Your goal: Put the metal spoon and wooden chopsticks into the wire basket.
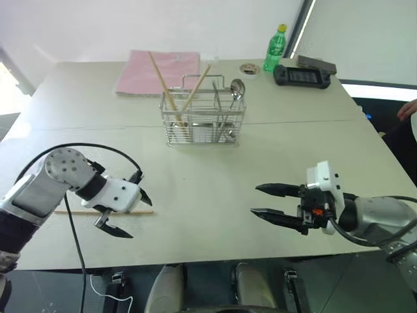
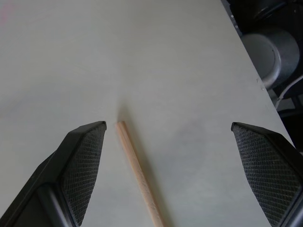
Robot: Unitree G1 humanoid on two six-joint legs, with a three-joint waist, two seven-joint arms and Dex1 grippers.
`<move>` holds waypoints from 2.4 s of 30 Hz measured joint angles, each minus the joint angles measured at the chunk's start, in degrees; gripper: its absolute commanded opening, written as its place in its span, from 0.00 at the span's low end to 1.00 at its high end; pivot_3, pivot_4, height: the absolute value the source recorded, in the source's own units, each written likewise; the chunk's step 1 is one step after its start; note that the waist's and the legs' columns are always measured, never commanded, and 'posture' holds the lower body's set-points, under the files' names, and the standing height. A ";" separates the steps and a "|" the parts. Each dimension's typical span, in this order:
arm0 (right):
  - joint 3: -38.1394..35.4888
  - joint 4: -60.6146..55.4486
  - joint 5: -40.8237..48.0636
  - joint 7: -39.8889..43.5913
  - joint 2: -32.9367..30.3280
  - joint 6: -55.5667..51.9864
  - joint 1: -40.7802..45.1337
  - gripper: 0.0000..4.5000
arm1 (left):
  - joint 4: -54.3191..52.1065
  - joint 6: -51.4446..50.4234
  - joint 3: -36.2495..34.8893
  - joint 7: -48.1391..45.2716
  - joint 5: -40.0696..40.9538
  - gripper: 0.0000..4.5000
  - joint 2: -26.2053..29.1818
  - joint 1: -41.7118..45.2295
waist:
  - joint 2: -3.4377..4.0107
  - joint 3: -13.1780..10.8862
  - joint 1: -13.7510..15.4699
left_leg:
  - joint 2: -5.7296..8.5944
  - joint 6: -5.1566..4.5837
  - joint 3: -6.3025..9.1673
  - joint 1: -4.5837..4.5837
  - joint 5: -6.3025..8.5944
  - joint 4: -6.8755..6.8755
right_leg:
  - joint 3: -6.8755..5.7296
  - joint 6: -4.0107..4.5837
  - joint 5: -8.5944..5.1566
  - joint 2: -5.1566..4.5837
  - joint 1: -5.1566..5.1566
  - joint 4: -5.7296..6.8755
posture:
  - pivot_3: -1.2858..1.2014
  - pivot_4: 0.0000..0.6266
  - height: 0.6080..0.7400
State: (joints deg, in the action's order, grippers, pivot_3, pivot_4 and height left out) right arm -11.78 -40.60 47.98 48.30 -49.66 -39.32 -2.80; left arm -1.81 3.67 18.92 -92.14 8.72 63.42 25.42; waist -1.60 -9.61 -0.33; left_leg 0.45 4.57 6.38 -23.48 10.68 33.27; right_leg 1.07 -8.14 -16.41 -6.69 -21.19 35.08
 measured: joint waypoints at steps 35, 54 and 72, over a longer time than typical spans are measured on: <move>-0.05 1.18 2.70 -3.82 1.23 -1.33 4.21 0.62 | 5.40 -24.14 -9.19 16.13 1.84 0.01 -19.96 8.58 | -0.03 0.03 1.12 | -0.04 -0.12 0.12 -0.09 0.06 0.35 | -0.16 -0.07 0.00 0.08 0.13 0.11 | 0.52 0.24 0.94; 0.83 1.92 2.07 -4.05 1.42 -1.50 6.29 0.62 | 34.14 -30.52 -37.62 52.76 17.36 0.01 -37.98 44.39 | -0.17 -0.05 0.61 | 0.02 -0.32 0.16 0.05 0.20 0.62 | -0.21 -0.51 0.07 0.11 0.45 0.10 | 0.52 0.24 0.94; 0.23 -0.77 4.17 -9.89 2.39 -2.09 3.86 0.62 | 60.36 -11.08 -37.39 50.23 14.39 0.01 -42.69 61.92 | -0.24 -0.11 0.86 | 0.02 -0.31 0.15 0.00 0.20 0.60 | -0.22 -0.55 0.07 0.10 0.41 0.09 | 0.52 0.24 0.94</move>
State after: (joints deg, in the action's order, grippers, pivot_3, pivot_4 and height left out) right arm -11.55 -41.37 52.15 38.41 -47.28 -41.41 1.06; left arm 58.55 -7.41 -18.47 -41.91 23.11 20.74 87.34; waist -1.84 -9.71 0.53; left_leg 0.47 4.25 6.53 -23.48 10.89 33.86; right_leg 0.85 -8.69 -16.34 -6.59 -20.78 35.17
